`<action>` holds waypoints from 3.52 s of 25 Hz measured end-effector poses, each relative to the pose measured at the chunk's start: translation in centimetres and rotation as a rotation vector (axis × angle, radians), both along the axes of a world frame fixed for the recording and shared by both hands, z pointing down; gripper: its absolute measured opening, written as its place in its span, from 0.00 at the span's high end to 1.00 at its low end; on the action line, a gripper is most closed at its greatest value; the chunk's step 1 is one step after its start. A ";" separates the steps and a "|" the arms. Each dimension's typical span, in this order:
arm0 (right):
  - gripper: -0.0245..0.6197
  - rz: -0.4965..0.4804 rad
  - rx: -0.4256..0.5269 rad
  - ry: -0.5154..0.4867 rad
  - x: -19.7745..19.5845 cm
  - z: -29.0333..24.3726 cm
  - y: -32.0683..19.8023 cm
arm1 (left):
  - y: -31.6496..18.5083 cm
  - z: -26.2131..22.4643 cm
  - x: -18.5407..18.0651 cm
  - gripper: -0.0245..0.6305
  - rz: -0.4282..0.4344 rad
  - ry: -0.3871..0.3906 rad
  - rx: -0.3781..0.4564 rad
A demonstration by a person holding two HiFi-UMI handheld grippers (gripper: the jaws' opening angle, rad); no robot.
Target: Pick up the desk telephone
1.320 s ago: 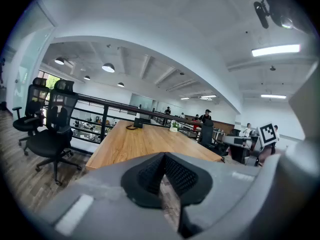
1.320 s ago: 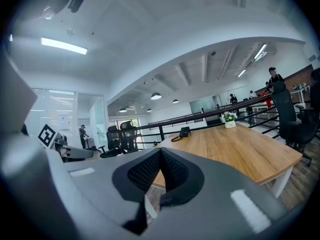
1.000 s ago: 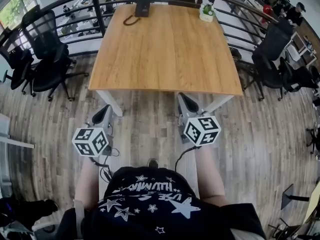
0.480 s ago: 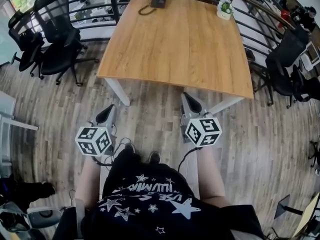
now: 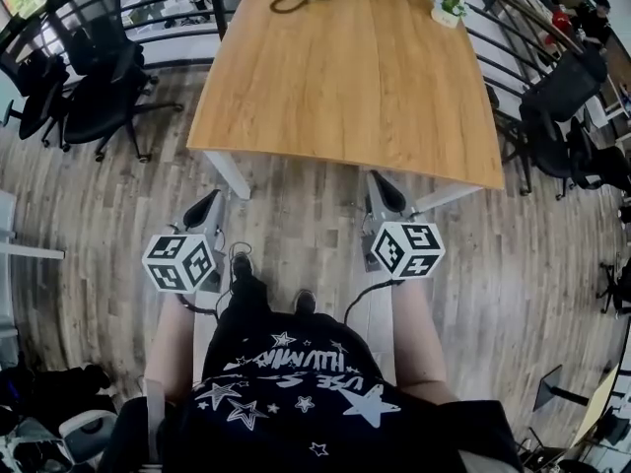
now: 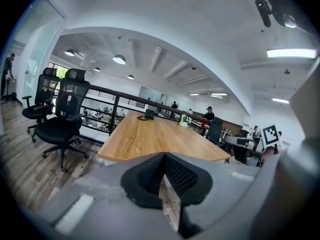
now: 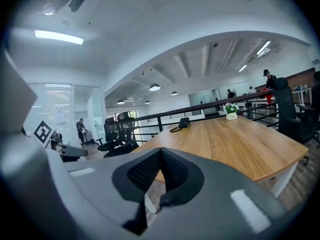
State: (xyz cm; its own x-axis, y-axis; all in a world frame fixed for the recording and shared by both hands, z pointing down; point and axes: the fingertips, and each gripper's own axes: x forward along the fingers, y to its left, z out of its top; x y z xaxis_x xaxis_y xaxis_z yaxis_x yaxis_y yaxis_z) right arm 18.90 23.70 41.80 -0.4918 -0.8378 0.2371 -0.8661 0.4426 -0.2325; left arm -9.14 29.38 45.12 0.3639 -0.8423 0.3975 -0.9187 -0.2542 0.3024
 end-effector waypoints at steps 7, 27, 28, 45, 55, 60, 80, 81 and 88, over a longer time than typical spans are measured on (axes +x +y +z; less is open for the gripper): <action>0.96 0.037 0.007 0.021 -5.8 -1.1 -5.3 | -6.0 0.2 -4.8 0.96 0.059 0.037 -0.003; 0.96 0.179 0.001 0.039 -15.7 -1.7 -13.4 | -16.8 1.5 -15.2 0.96 0.173 0.102 -0.033; 0.96 0.184 -0.006 0.045 -15.6 -1.4 -13.6 | -17.2 1.7 -15.3 0.96 0.176 0.104 -0.039; 0.96 0.231 -0.007 -0.038 -10.5 -1.6 -33.4 | -35.4 -0.1 -13.3 0.96 0.138 0.059 -0.041; 0.96 0.234 -0.002 -0.042 -5.7 -1.9 -42.7 | -45.9 -2.6 -10.0 0.96 0.125 0.039 0.019; 0.96 0.202 -0.002 -0.012 -4.4 -2.2 -46.8 | -49.9 -2.6 -8.4 0.96 0.136 0.033 0.025; 0.96 0.072 -0.147 -0.016 -3.8 2.3 -65.8 | -71.8 0.3 -1.0 0.90 0.226 0.104 -0.071; 0.96 0.066 -0.152 -0.015 -3.9 2.7 -66.4 | -72.7 0.9 -0.8 0.86 0.238 0.102 -0.083; 0.89 0.046 -0.244 -0.108 -4.4 6.7 -71.5 | -77.2 4.9 0.2 0.81 0.277 0.050 -0.131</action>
